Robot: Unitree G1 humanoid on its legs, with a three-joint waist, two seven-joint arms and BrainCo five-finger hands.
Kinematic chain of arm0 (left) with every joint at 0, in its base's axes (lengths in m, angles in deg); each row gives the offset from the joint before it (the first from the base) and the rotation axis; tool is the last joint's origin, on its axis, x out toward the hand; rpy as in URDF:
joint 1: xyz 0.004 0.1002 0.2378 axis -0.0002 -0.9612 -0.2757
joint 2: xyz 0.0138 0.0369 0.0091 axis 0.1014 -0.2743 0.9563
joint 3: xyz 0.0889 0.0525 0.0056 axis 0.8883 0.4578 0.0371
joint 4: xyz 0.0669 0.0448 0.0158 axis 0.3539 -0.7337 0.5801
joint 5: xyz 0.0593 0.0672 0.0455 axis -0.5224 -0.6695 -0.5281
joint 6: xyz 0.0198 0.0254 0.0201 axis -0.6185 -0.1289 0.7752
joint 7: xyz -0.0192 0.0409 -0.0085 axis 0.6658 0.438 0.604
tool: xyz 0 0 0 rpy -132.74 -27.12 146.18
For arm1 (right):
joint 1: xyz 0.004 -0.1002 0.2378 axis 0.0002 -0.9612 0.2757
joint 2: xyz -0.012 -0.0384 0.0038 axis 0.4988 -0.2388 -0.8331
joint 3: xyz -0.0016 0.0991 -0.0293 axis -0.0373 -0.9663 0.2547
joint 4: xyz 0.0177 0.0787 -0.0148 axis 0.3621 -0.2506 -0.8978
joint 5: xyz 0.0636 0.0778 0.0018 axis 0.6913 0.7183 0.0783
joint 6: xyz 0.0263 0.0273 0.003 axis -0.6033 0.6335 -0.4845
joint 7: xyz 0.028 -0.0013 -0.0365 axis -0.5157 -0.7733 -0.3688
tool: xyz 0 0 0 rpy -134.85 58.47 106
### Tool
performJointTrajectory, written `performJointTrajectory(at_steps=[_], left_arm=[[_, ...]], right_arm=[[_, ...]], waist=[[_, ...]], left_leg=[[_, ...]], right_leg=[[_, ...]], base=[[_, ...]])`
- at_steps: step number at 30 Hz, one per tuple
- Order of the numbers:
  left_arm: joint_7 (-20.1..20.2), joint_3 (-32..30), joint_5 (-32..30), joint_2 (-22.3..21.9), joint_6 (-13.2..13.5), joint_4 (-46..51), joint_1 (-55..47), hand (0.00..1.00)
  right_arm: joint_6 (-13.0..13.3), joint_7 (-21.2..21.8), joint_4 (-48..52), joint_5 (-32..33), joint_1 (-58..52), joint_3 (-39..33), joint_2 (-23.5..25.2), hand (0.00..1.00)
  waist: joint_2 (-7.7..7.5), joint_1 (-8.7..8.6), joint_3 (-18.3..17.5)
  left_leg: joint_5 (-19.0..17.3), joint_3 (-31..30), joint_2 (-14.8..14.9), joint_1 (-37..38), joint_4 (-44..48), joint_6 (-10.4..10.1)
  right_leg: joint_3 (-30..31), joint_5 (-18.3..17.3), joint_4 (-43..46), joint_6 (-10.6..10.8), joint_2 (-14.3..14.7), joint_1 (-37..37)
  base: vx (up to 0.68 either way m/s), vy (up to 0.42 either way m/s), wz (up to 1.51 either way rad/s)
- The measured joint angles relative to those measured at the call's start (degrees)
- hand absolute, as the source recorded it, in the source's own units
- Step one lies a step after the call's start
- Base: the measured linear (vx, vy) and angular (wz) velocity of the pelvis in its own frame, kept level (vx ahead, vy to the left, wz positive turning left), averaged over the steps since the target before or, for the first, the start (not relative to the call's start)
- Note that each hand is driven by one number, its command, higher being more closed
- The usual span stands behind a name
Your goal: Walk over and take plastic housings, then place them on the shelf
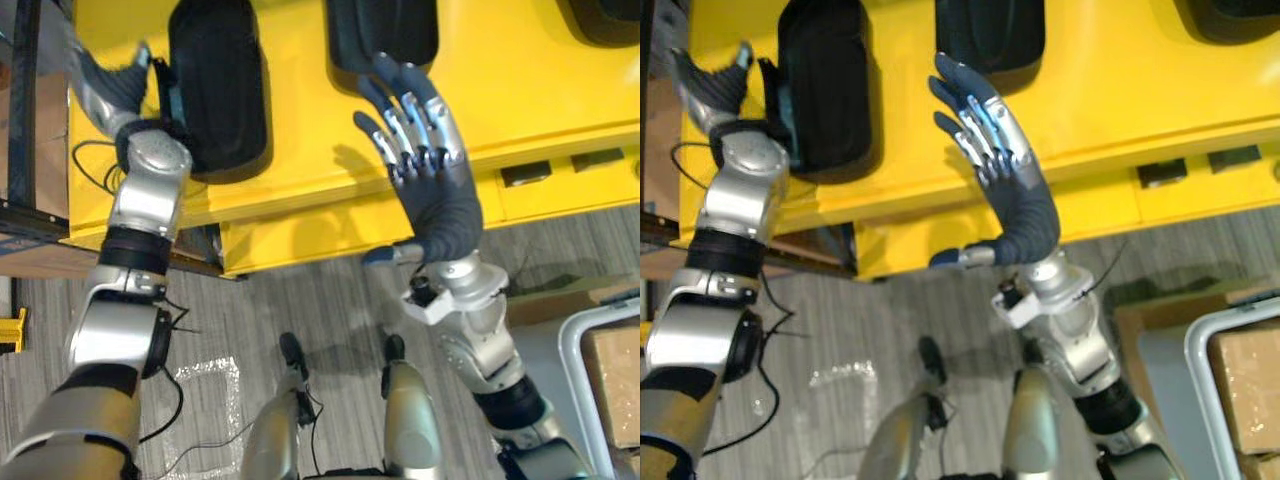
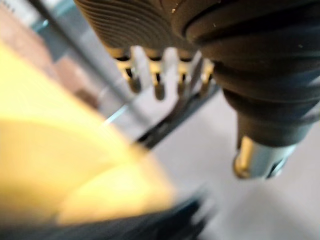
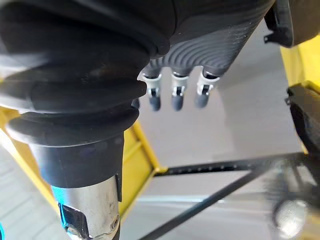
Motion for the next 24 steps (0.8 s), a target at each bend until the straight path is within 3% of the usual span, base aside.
performJointTrajectory(at_steps=[2,6,7,10,13,14,16,18,19,20,24], left_arm=[[-2.0,-0.2,-0.16,0.0,5.14,5.68,0.94,0.0],[-3.78,-3.42,-6.46,-0.1,14.87,23.47,-0.39,0.0],[-3.45,-5.58,-7.1,-0.29,18.07,29.8,-3.56,0.0],[-0.75,-10.61,-7.96,-2.55,22.81,43.28,-15.35,0.0],[4.69,-13.27,-6.64,-11.44,28.93,53.27,-35.19,0.0],[7.35,-13.24,-5.15,-14.76,31.01,55.53,-42.97,0.0],[10.32,-12.22,-3.49,-19.7,33.07,57.58,-53.82,0.0],[11.83,-9.87,-3.76,-24.09,34.48,58.53,-66.56,0.0],[11.96,-9.63,-3.68,-25.44,34.4,58.44,-71.24,0.0],[11.99,-9.61,-3.57,-25.95,34.39,58.36,-73.28,0.0],[13.0,-8.62,7.89,-28.27,32.37,52.04,-81.86,0.0]], right_arm=[[-0.21,-0.03,0.01,-0.39,-1.16,-0.01,1.06,0.0],[-0.95,-1.07,0.09,-3.09,-3.19,0.38,2.71,0.0],[-1.4,-1.29,0.08,-4.31,-3.74,0.36,2.93,0.0],[-1.55,-2.23,0.56,-6.49,-5.61,0.29,3.1,0.0],[-1.52,-3.59,0.99,-8.8,-9.73,-1.01,3.79,0.0],[-1.47,-3.76,1.0,-10.03,-11.14,-1.04,4.37,0.0],[-1.26,-5.24,0.99,-11.84,-13.41,-1.1,5.9,0.0],[-0.24,-8.07,0.86,-14.21,-14.99,-2.05,8.17,0.0],[0.83,-9.42,0.61,-15.97,-14.83,-2.0,8.79,1.0],[1.33,-9.93,0.6,-16.52,-14.77,-1.96,8.96,1.0],[4.26,-14.86,-1.12,-22.26,-13.02,0.08,9.31,1.0]], waist=[[-0.06,-0.03,0.05],[0.14,-0.01,0.47],[0.27,-0.06,0.53],[0.74,0.27,0.57],[1.83,1.31,0.65],[1.87,2.42,0.62],[1.88,3.91,0.62],[1.85,6.51,0.61],[1.84,7.71,0.6],[1.83,8.18,0.6],[1.7,10.84,0.48]], left_leg=[[0.0,-0.11,-0.08,0.46,0.0,0.0],[0.0,-0.23,-0.09,2.11,-0.03,0.0],[-0.01,-0.28,-0.08,2.77,-0.04,0.0],[-0.01,-0.61,0.05,3.95,-0.05,0.01],[-0.07,-3.35,0.26,3.78,-0.07,-0.01],[-0.1,-3.76,0.4,3.38,-0.06,-0.01],[-0.1,-5.96,0.43,3.1,-0.06,-0.01],[-0.17,-8.23,0.26,3.28,-0.06,-0.05],[-0.29,-9.07,0.22,3.27,-0.06,-0.03],[-0.34,-9.48,0.18,3.23,-0.07,-0.02],[-0.47,-11.71,0.12,3.18,-0.07,0.1]], right_leg=[[-0.11,0.2,-0.45,0.06,-0.01,0.73],[-0.34,0.34,-1.56,0.12,0.03,2.92],[-0.44,0.44,-2.17,0.14,0.08,3.89],[-0.9,0.76,-3.86,0.2,0.3,6.06],[-3.88,0.87,-6.55,0.1,0.51,8.65],[-4.94,0.97,-7.1,0.02,0.65,9.13],[-7.07,1.21,-8.38,0.19,0.8,11.06],[-9.92,1.27,-9.94,0.27,0.88,13.72],[-10.89,1.13,-10.55,-0.01,1.01,14.62],[-11.46,1.14,-10.78,-0.06,1.04,15.08],[-13.72,2.11,-13.37,-0.24,1.93,18.04]], base=[[0.01,-0.01,-0.02],[0.02,-0.025,-0.05],[0.02,-0.023,-0.06],[0.02,-0.012,0.02],[0.02,-0.009,0.37],[0.02,-0.013,0.47],[0.03,-0.015,0.55],[0.03,-0.013,0.57],[0.01,-0.011,0.43],[0.0,-0.008,0.37],[0.02,-0.015,0.26]])
